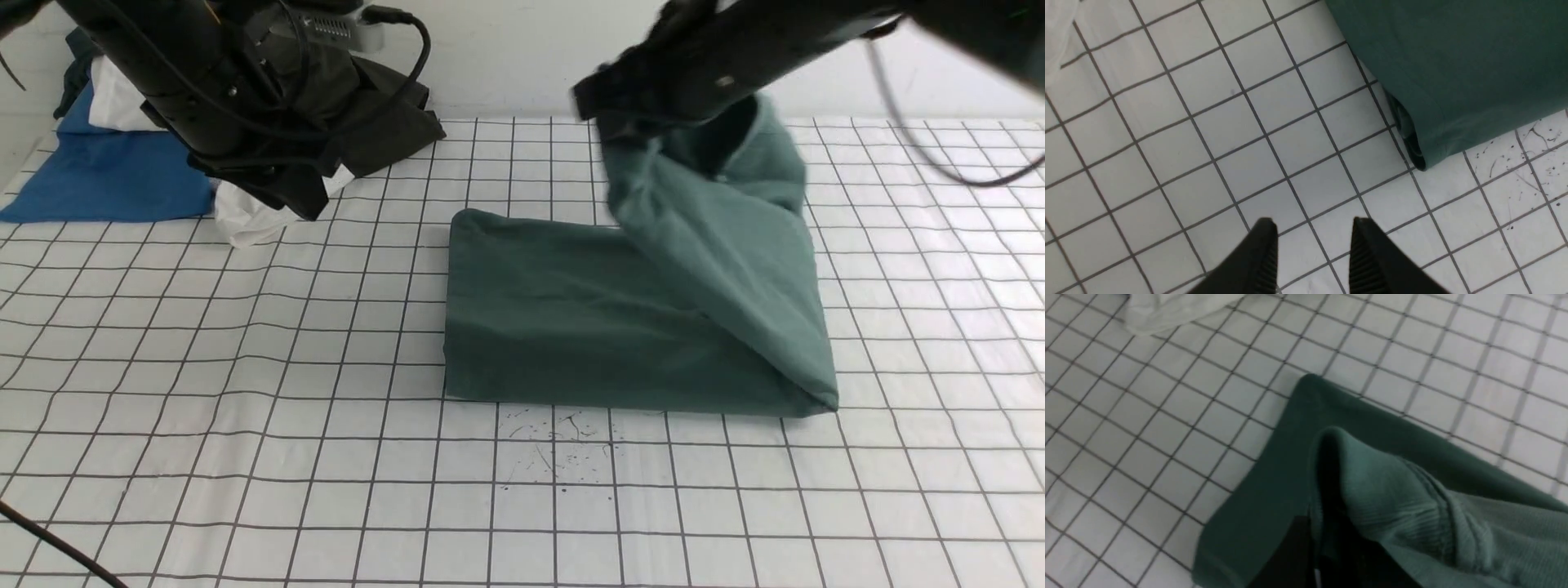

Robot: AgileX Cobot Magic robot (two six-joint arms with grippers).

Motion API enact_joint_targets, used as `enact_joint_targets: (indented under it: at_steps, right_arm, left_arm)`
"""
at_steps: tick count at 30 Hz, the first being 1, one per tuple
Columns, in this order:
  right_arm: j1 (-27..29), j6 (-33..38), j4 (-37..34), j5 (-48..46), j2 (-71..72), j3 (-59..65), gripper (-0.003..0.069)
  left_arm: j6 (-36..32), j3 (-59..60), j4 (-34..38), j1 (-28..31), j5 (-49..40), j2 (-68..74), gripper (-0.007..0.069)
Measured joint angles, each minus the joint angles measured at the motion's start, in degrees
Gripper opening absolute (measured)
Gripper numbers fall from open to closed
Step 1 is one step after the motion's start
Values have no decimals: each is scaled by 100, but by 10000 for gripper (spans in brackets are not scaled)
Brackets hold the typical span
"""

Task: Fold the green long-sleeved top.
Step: Use the right arm to drag the right edge of the fabric to the left and folds it over the left edge

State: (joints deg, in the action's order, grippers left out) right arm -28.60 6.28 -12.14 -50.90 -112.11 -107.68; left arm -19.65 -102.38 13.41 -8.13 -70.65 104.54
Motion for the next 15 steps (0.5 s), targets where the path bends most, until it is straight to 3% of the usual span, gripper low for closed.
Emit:
enact_joint_targets:
  at_steps: [9, 12, 15]
  right_arm:
    - [-486, 30, -792, -21, -1499, -999, 71]
    - [-492, 189, -952, -116, -1618, -1141, 123]
    - [-461, 347, -987, -424, -1617, -1530, 244]
  left_arm:
    - [-12, 0, -54, 0, -19, -279, 234]
    - [-12, 0, -54, 0, -19, -279, 234]
    - [-12, 0, 92, 0, -19, -279, 234]
